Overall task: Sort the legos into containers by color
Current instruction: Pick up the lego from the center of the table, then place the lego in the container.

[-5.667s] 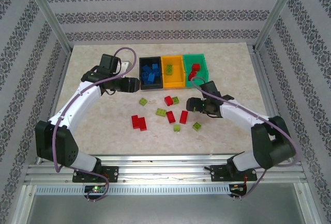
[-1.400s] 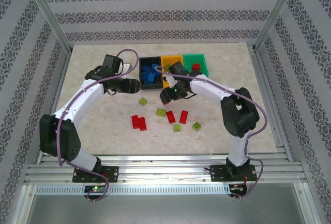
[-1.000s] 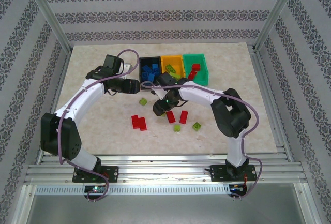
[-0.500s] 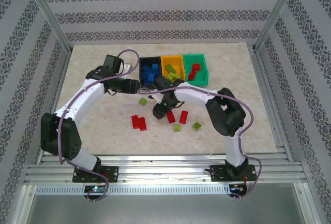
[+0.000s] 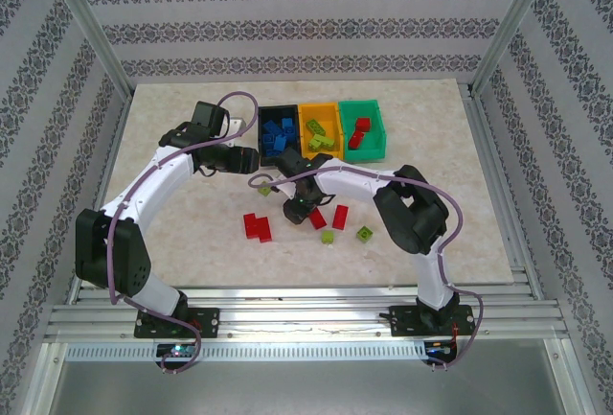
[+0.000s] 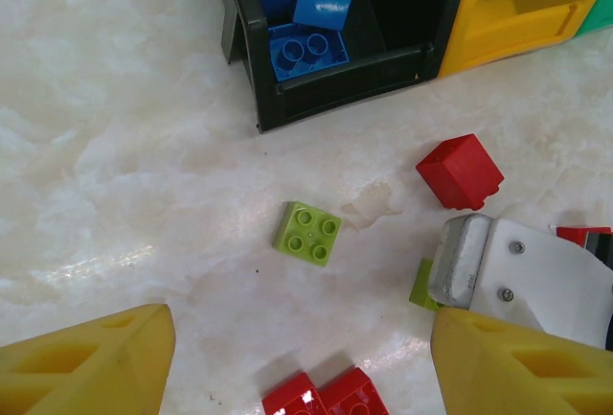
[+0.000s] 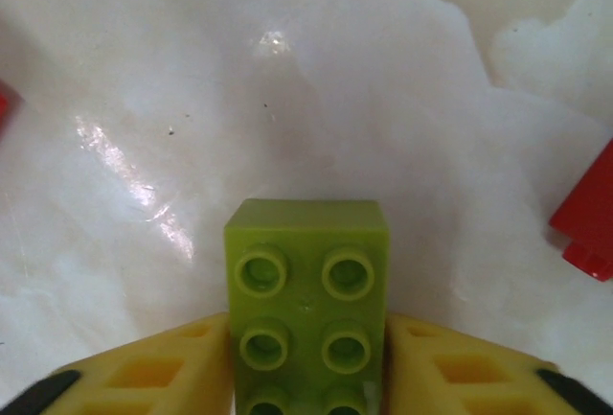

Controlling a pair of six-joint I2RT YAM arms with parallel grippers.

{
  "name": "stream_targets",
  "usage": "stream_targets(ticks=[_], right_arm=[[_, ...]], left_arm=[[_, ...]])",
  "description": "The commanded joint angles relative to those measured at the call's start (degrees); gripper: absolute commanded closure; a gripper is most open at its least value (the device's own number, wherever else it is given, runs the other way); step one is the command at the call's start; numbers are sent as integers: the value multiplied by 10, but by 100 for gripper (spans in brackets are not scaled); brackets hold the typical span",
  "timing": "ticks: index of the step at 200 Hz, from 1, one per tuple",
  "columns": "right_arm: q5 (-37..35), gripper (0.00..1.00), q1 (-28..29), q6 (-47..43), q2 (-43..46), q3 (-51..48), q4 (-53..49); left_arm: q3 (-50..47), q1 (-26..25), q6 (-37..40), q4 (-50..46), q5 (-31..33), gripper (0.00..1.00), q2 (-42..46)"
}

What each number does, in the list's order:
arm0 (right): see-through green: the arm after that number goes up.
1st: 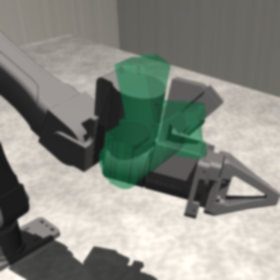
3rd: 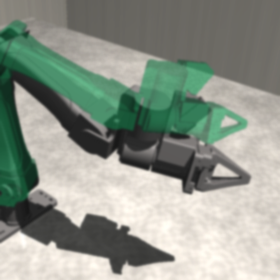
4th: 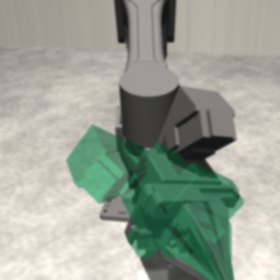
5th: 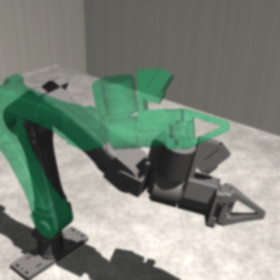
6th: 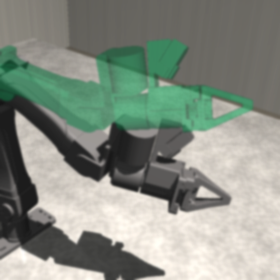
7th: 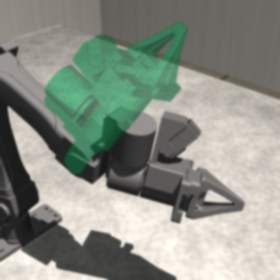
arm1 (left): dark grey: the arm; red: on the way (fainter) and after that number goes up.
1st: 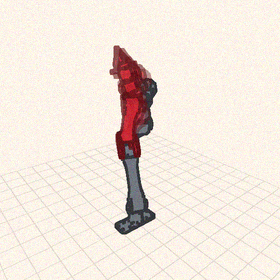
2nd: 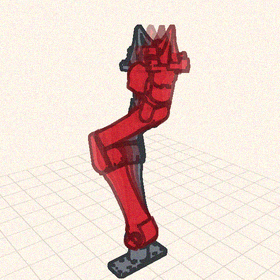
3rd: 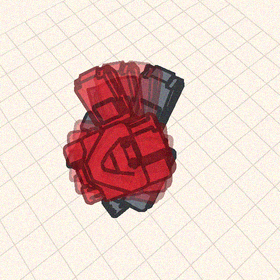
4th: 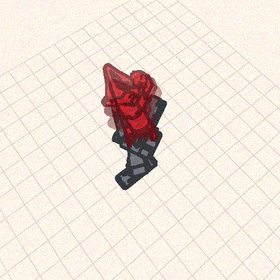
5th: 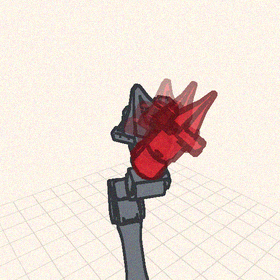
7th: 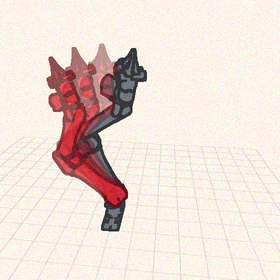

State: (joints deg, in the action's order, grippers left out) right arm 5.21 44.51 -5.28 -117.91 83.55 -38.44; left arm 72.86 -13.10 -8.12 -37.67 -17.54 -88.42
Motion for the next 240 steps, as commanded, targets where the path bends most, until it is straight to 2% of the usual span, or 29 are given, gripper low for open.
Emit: stream_targets(ticks=[1,48,102,132,161,207,240], right_arm=[[-13,61,1,-1,19,-17,8],[31,63,-24,25,76,-33,51],[67,62,-109,108,114,-10,94],[40,62,-154,142,84,53,78],[-26,62,-180,143,24,141,48],[-42,59,-206,140,-93,307,1],[-113,47,-207,108,-139,379,-25]], left_arm=[[11,6,8,-12,1,29,-5],[11,6,8,-13,0,29,-7],[13,6,6,-14,-6,29,-12],[16,6,4,-15,-13,29,-16],[17,6,4,-17,-16,29,-21],[24,6,6,-28,-16,28,-36],[32,6,8,-39,-20,27,-53]])
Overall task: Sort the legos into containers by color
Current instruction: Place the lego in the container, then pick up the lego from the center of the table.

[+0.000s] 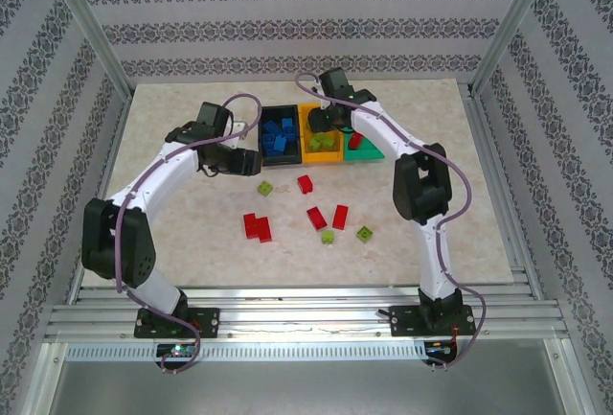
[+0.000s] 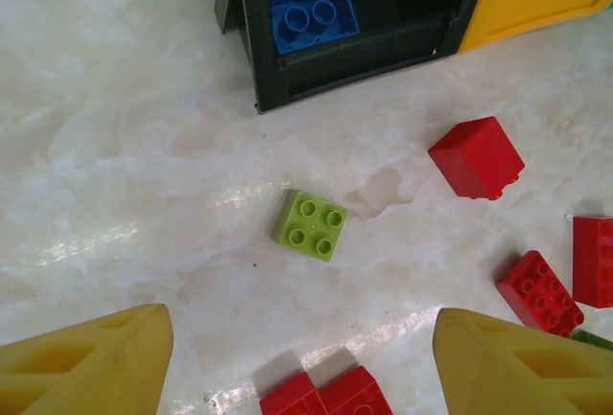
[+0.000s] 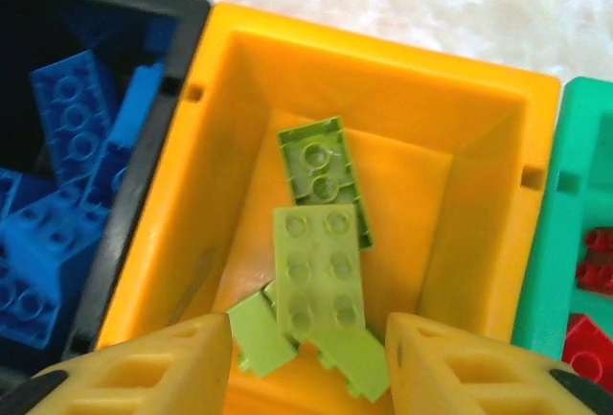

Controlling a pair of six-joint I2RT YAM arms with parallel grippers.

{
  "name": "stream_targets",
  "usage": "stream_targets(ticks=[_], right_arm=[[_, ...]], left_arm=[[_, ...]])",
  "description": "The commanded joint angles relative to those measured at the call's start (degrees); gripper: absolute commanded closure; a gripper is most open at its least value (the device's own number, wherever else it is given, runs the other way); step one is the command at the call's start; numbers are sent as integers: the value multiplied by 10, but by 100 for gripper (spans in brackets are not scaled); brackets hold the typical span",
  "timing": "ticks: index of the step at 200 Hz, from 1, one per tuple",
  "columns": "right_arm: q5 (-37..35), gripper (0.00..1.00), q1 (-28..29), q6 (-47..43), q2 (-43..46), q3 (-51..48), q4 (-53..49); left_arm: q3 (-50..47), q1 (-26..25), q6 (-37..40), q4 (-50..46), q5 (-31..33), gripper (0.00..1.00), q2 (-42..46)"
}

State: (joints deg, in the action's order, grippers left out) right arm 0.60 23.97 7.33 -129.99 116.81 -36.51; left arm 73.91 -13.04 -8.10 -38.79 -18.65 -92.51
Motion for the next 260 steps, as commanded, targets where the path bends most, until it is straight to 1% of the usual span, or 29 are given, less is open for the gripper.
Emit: stream_targets(ticks=[1,7,16,27,56,91,104,124,151,174,197,217,234,260], right_arm=[[-68,46,-1,-19,-19,47,-45],[-72,45,-2,-21,-17,48,-47],[-69,44,-2,-23,-9,40,-44],[-44,44,-2,-20,14,15,-32],[18,44,4,-4,102,-100,20],[59,43,17,4,205,-259,76],[72,43,22,9,243,-328,111],[88,43,32,20,301,-447,201],[102,43,40,37,345,-550,267],[94,43,49,40,379,-630,331],[82,43,49,47,401,-671,368],[91,43,47,58,414,-688,400],[96,43,48,59,417,-692,404],[102,43,47,64,418,-700,415]], left_arm=[[22,5,8,-29,-9,27,-13],[23,5,8,-31,-10,27,-16],[25,4,8,-34,-12,26,-22],[29,4,9,-39,-16,26,-30],[37,4,8,-50,-31,25,-52],[42,1,5,-53,-54,25,-80],[43,-1,2,-54,-54,25,-91],[48,-7,3,-59,-49,25,-112],[58,-11,8,-63,-31,25,-141],[56,-13,11,-47,-14,26,-155],[53,-18,8,-26,-10,27,-172],[62,-31,2,-15,-12,28,-193],[61,-46,10,-6,10,29,-206],[53,-51,18,2,25,29,-218]])
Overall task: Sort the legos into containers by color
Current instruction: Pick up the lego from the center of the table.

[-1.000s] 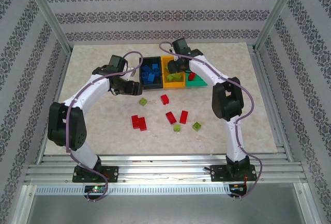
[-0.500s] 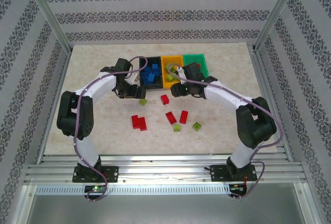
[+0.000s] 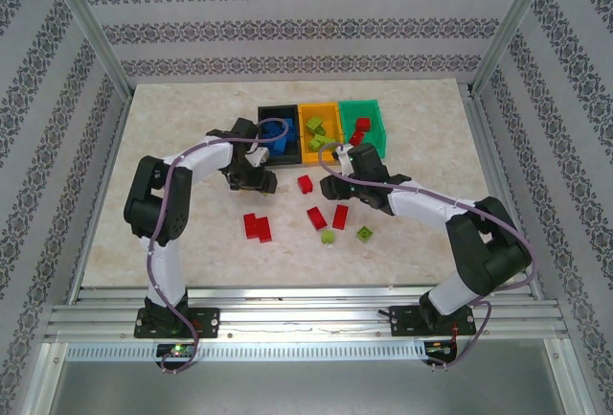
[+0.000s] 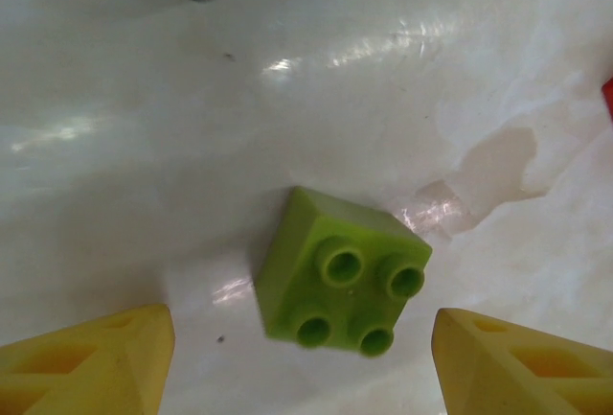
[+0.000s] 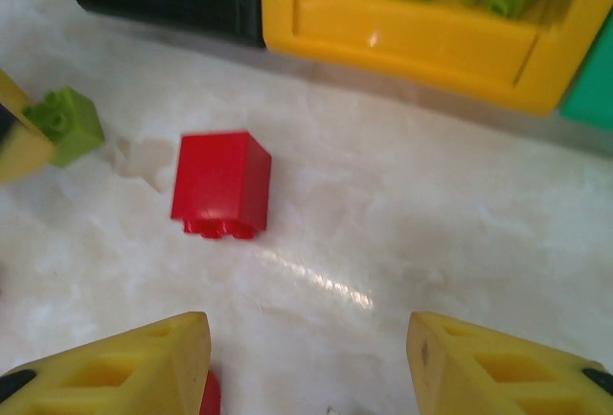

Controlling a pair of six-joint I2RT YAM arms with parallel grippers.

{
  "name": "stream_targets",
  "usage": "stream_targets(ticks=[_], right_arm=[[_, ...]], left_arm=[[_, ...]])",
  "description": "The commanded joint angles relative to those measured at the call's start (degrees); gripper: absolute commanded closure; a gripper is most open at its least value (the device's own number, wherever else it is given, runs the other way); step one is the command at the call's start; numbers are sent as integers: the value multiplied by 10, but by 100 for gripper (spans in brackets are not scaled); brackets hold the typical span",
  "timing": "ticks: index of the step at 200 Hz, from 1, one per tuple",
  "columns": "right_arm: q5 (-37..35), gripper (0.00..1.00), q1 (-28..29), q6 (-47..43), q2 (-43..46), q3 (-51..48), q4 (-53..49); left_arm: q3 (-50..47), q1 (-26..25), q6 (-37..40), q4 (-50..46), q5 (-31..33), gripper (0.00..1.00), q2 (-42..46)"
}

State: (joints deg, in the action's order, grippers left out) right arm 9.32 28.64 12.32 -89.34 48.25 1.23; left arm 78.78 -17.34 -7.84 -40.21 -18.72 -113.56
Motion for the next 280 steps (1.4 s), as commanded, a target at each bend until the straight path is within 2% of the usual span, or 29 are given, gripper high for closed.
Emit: stream_targets(ticks=[1,34,57,72,86,111,152,280], right_arm=[[15,43,0,15,11,-14,39],[32,43,2,24,-1,-11,46],[36,43,3,25,-2,-11,48],[37,43,4,27,-2,-13,51],[38,43,3,28,-4,-12,51],[39,43,3,28,-7,-11,53],[39,43,4,29,-8,-11,54],[41,43,2,34,-9,-14,61]], left_arm=[[5,-8,15,16,26,29,-8],[-2,-21,23,25,35,32,-9],[6,-33,26,16,40,38,-28],[13,-42,33,7,48,47,-38],[14,-49,37,5,57,50,-40],[12,-55,42,7,61,62,-31],[-5,-55,47,28,53,73,0],[-15,-56,47,47,58,74,79]])
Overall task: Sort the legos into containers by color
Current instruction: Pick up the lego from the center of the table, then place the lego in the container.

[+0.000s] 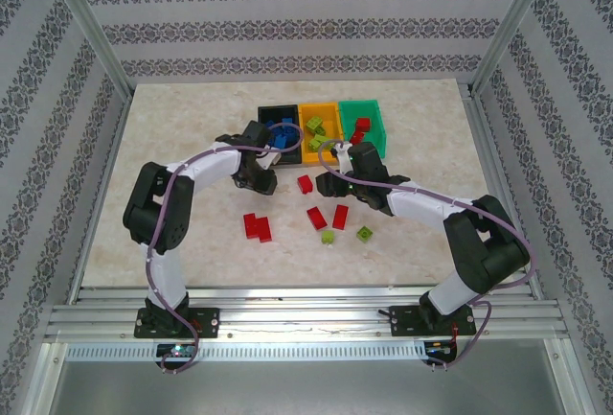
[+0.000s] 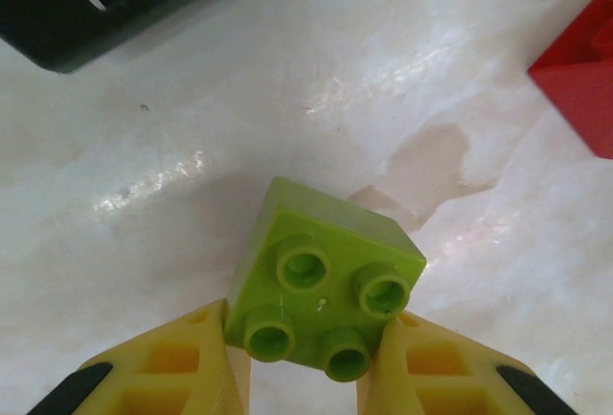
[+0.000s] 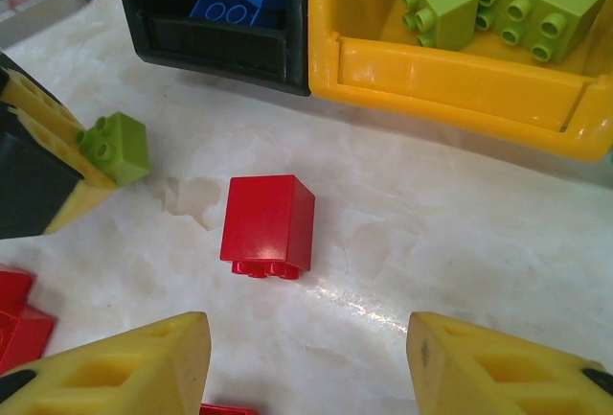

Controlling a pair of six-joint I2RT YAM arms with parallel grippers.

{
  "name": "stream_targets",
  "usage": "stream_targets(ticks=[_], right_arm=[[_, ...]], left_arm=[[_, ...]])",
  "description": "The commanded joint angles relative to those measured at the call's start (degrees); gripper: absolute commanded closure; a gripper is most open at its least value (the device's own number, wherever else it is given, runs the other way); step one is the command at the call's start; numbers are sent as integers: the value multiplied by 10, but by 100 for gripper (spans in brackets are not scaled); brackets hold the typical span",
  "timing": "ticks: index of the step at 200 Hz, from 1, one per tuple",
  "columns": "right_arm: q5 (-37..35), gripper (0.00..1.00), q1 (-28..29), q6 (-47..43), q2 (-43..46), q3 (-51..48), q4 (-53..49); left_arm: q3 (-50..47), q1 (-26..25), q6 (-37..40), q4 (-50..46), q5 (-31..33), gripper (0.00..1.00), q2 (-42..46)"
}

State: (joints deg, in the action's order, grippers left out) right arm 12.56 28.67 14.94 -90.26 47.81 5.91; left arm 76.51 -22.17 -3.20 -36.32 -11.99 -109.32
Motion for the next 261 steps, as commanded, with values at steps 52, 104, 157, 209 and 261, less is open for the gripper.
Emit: stream_targets(ticks=[52,104,157,209,261], right_arm=[[8,43,-13,13,16,-21,18],[18,43,-36,32,20,-35,35],[71,43,-103,81,22,-61,73],[90,43,-134,109,37,-86,105],[99,43,-135,117,37,-90,115]], left_arm=[[79,-21,-43,31,-8,74,53],[358,-46,-52,-63,-12,74,-103],[696,-59,-74,-204,-12,73,-301],[767,-59,-119,-189,-35,53,-377],[752,-59,-124,-207,-40,35,-356]])
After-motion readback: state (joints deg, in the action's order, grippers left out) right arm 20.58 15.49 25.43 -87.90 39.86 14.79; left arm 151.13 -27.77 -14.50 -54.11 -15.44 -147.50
